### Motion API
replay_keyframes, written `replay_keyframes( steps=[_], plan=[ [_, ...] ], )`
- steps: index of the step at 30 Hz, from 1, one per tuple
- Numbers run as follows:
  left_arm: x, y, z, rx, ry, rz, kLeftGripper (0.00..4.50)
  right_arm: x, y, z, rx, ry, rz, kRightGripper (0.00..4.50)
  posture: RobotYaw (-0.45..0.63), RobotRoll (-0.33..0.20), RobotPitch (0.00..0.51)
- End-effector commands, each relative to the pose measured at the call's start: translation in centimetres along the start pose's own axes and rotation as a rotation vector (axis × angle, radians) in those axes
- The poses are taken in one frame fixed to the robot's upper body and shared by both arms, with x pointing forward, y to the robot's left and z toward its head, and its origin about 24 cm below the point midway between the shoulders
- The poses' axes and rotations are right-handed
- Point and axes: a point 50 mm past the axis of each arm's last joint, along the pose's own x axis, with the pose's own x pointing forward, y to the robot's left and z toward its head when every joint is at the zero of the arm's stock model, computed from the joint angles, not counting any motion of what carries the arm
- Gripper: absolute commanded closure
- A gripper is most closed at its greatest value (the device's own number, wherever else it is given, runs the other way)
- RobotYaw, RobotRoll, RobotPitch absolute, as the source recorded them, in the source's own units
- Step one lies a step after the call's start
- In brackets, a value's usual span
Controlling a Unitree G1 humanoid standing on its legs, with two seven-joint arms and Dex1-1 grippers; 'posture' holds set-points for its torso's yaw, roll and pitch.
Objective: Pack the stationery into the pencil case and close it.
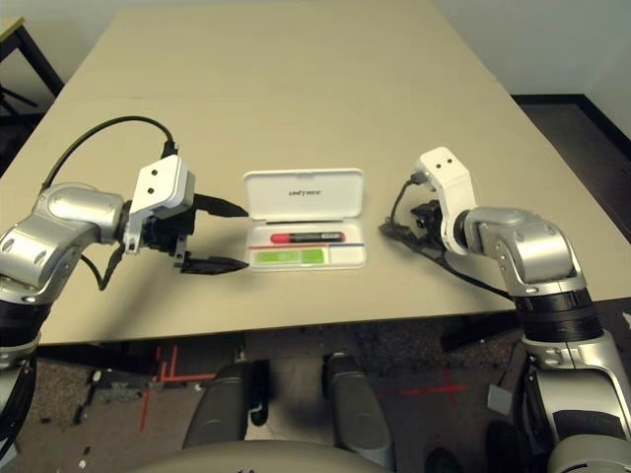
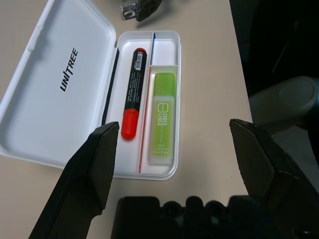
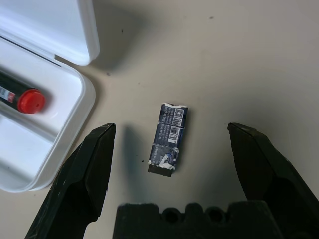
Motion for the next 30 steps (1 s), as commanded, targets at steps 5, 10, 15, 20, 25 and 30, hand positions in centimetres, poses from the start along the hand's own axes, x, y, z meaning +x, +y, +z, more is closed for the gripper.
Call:
replay_keyframes(
  steps=[5, 10, 15, 20, 25, 30],
  plan=[
    [-0.2, -0.4, 0.1, 0.008, -0.006, -0.005, 0.01, 1.1, 0.2, -0.3, 0.022, 0.065, -0.029, 0.18, 0.03, 0.0, 0.136],
    [-0.5, -0.4, 0.3, 0.001, -0.005, 0.003, 0.0, 0.9, 0.0, -0.1, 0.013, 0.083, -0.04, 1.74, 0.03, 0.0, 0.141],
    [-0.7, -0.5, 0.3, -0.001, 0.003, 0.01, 0.0, 0.4, -0.5, 0.2, -0.022, 0.088, -0.037, 3.69, 0.04, 0.0, 0.145],
    [-0.5, -0.6, 0.3, -0.002, 0.005, 0.015, 0.0, -0.4, -0.8, 0.9, -0.071, 0.079, -0.017, 4.17, 0.03, 0.0, 0.151],
    [-0.3, -0.6, 0.0, 0.008, 0.029, 0.028, 0.0, -1.5, -1.0, 1.9, -0.185, 0.024, 0.051, 4.17, 0.03, 0.0, 0.151],
    [-0.2, -0.6, 0.1, 0.009, 0.028, 0.028, 0.0, -2.5, -0.8, 2.7, -0.301, -0.031, 0.209, 4.17, 0.03, 0.0, 0.152]
  ],
)
